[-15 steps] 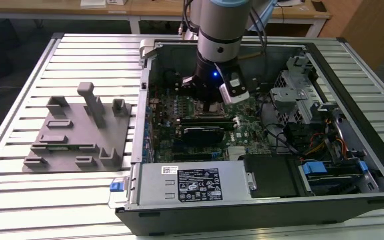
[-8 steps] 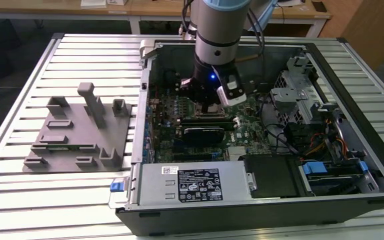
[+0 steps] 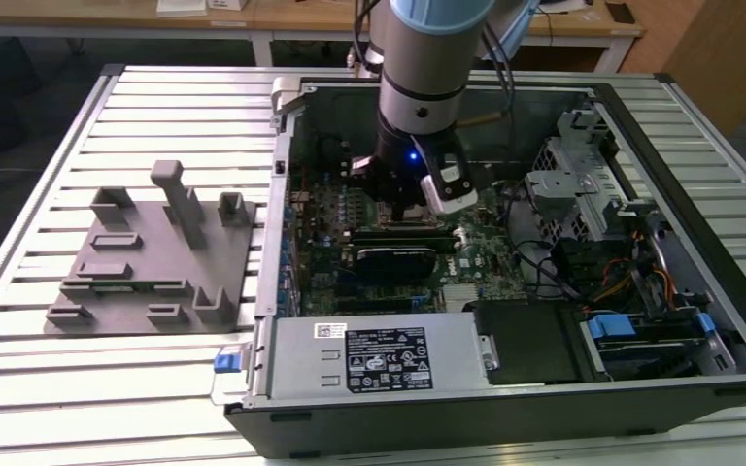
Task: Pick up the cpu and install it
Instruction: 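Install the second cpu locking lever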
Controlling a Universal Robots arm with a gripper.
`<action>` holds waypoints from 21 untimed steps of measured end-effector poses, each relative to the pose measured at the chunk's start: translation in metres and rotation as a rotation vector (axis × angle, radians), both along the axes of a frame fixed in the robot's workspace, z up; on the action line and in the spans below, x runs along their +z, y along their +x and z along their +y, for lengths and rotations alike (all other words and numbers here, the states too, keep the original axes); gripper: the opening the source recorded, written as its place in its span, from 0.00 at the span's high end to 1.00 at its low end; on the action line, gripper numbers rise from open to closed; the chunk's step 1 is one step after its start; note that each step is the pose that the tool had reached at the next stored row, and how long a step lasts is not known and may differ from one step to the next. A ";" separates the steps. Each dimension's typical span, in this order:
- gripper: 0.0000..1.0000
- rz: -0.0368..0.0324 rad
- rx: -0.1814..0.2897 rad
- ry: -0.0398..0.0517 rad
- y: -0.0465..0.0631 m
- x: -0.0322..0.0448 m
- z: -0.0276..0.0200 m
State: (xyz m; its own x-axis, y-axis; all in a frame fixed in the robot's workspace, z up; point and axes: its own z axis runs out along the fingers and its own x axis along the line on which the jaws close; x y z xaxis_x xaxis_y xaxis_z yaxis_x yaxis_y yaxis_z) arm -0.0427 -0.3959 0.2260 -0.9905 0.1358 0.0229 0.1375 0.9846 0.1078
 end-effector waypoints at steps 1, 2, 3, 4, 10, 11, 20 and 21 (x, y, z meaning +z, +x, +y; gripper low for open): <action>0.89 0.0000 -0.001 0.0022 0.000 -0.0002 -0.0014; 0.89 0.0001 -0.002 0.0042 0.000 -0.0004 -0.0030; 0.89 0.0001 -0.003 0.0061 0.000 -0.0006 -0.0046; 0.89 0.0001 -0.003 0.0090 0.000 -0.0010 -0.0059; 0.89 0.0006 -0.004 0.0434 -0.001 -0.0028 -0.0126; 0.89 0.0005 -0.004 0.0498 -0.001 -0.0031 -0.0138; 0.89 0.0006 -0.004 0.0884 -0.006 -0.0076 -0.0170; 0.89 0.0007 -0.004 0.0910 -0.007 -0.0083 -0.0171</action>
